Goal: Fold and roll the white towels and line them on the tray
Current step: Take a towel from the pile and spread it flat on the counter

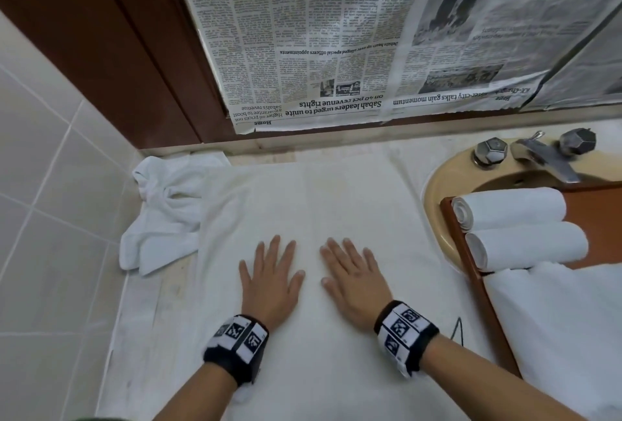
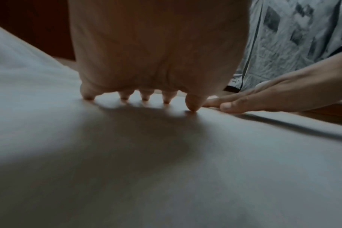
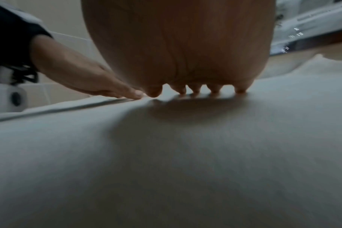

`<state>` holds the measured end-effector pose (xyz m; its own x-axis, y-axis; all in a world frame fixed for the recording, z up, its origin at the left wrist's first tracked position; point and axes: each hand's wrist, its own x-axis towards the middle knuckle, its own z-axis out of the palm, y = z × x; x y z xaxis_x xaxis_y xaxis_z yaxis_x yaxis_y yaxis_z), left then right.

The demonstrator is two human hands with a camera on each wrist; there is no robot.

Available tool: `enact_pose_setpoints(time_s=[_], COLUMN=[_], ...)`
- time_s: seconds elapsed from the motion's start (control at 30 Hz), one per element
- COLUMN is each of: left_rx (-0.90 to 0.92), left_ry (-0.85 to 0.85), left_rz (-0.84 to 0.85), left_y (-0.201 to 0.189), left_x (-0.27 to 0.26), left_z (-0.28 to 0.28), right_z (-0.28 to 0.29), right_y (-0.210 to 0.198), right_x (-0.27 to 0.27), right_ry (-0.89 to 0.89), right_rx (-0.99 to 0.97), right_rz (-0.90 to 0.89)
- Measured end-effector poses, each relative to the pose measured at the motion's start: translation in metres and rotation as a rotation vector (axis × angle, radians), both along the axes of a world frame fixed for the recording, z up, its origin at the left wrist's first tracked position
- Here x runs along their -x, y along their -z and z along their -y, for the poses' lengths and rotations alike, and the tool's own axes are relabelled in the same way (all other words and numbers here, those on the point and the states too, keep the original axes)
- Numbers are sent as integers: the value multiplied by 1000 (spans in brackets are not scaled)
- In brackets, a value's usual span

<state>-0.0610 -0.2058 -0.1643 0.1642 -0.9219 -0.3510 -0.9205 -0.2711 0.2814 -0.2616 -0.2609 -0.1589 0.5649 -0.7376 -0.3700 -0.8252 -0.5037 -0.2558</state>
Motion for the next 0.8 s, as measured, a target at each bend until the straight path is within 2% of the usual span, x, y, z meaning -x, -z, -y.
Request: enact_pose_setpoints(time_s=[0.1,0.23,0.33,0.4,0.5,0.6,0.7,0.8], left_rx=[-32,-49,-43,-37,-14,-32,-34,-46], left_ry=[1,-218,-335,-315,-161,-53,-89,-188], left_rz=[43,79,76,59,23,2,46,70], left_y=[6,9,6,1,-8,-4,6,11], left_x=[-8,-50,-60,-44,3,39,38,18], left_z=[-11,-24,-44,-58,-80,-96,-103,-106], right_z=[3,20,19,0,-48,-76,-67,-49], right_y=[6,8,5,2,-3,3,4,5], right_x=[11,54,73,65,37,21,30,60], right_ry=[37,183,323,313,150,96,147,233], right_rx=[14,23,24,13,-2,-24,-15,-2], right_rz=[-50,-77,-81,-56,49,15,-29,-75])
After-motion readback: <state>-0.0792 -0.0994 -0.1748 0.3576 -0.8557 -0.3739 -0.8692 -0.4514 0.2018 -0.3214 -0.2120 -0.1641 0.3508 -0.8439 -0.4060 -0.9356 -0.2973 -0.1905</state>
